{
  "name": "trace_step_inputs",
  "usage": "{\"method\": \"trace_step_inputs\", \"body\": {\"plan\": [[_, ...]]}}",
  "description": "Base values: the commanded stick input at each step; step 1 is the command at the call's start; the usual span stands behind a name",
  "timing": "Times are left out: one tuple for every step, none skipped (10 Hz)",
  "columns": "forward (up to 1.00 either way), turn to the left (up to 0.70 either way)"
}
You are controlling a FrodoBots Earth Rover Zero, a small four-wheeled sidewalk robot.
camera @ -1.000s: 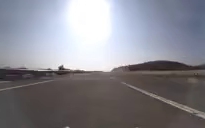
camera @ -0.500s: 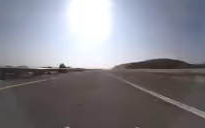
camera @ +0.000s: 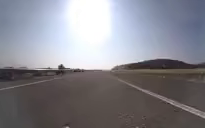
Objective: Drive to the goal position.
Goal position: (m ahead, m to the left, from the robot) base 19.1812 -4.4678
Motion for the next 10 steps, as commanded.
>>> {"method": "trace_step_inputs", "body": {"plan": [[1.0,0.0],[1.0,0.0],[1.0,0.0],[1.0,0.0],[1.0,0.0],[1.0,0.0],[1.0,0.0],[1.0,0.0],[1.0,0.0],[1.0,0.0]]}}
